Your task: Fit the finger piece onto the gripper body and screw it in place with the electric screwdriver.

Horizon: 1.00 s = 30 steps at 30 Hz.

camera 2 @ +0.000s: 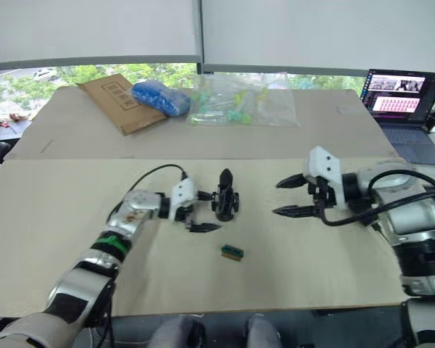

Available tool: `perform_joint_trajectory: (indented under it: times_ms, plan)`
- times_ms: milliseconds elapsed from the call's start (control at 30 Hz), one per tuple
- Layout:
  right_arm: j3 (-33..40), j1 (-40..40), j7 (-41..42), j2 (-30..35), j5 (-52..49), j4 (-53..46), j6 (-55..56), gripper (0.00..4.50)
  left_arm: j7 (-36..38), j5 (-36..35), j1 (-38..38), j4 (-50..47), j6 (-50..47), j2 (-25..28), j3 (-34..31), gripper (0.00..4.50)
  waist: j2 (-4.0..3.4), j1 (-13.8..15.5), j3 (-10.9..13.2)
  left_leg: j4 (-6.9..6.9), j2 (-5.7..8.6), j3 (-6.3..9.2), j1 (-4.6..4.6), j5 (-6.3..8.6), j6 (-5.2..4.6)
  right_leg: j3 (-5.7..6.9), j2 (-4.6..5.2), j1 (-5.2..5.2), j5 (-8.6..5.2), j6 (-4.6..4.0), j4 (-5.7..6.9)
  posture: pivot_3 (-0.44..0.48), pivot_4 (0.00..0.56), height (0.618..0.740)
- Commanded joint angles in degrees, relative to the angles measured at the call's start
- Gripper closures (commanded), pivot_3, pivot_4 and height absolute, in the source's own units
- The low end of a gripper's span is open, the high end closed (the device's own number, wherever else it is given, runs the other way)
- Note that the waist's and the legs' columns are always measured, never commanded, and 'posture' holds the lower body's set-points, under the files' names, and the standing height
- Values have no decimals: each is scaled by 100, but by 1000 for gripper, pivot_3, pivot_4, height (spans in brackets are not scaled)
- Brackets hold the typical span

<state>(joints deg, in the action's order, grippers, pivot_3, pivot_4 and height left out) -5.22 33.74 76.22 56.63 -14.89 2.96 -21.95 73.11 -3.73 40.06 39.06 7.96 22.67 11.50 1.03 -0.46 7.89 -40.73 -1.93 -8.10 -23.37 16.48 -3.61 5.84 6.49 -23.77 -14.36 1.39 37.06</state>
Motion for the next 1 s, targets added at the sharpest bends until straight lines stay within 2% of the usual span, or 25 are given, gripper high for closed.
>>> perform_joint_trajectory:
  times_ms: [33,133,300,500,700,800,867,967,1000]
  plan:
    - [-207,262,-386,563,868,303,-373,26,661,-488,-498,-1521,-852,784,-183,0,-1,-38,1,0,0,-4,-6,0,0,-6,2,-14,0,0,2,0,150,740]
    - [-381,610,-609,763,1265,943,-933,26,918,-1251,-911,-3162,-2199,1441,-410,0,-8,-35,7,-4,0,-13,-31,0,0,-19,3,-43,-1,0,4,0,150,740]
    - [-791,1205,-795,673,2000,2533,-635,26,752,-2541,-1026,-5273,-3997,2158,-889,0,-13,66,11,-14,6,-9,-39,0,0,-20,10,-39,-7,10,-17,0,150,740]
    - [-1184,2006,-1211,253,2726,4518,221,26,432,-3656,-547,-6208,-5014,2520,-1434,0,-19,7,15,-12,5,-11,-35,-1,1,-26,2,-41,-8,11,-15,0,150,740]
    - [-1199,2234,-858,-111,2806,5610,412,26,-60,-4307,-140,-6376,-5408,2509,-1721,0,-28,-24,20,-7,8,-12,-35,-1,2,-25,0,-37,-9,12,-9,0,150,740]
    - [-1032,2296,-992,-319,2710,5954,743,887,-278,-4646,21,-6459,-5604,2457,-1732,0,-28,-36,20,-9,7,-12,-33,-1,2,-27,-1,-35,-9,12,-6,0,150,740]
    - [-1076,2335,-931,-277,2805,5973,1153,1553,-250,-4624,64,-6524,-5528,2523,-1636,0,-28,-38,21,-9,7,-12,-25,-1,2,-28,-2,-28,-9,12,-5,0,150,740]
    - [-972,2347,18,-110,2537,5596,1498,2517,-114,-4462,9,-6555,-5331,2669,-1514,0,-43,-43,29,-7,8,-15,-23,-1,2,-31,-2,-32,-9,12,-6,0,150,740]
    - [-908,2294,406,-48,2390,5367,1485,2653,-90,-4412,-42,-6566,-5252,2701,-1493,0,-52,-43,35,-6,8,-16,-23,-1,3,-32,-3,-33,-9,12,-6,0,150,740]
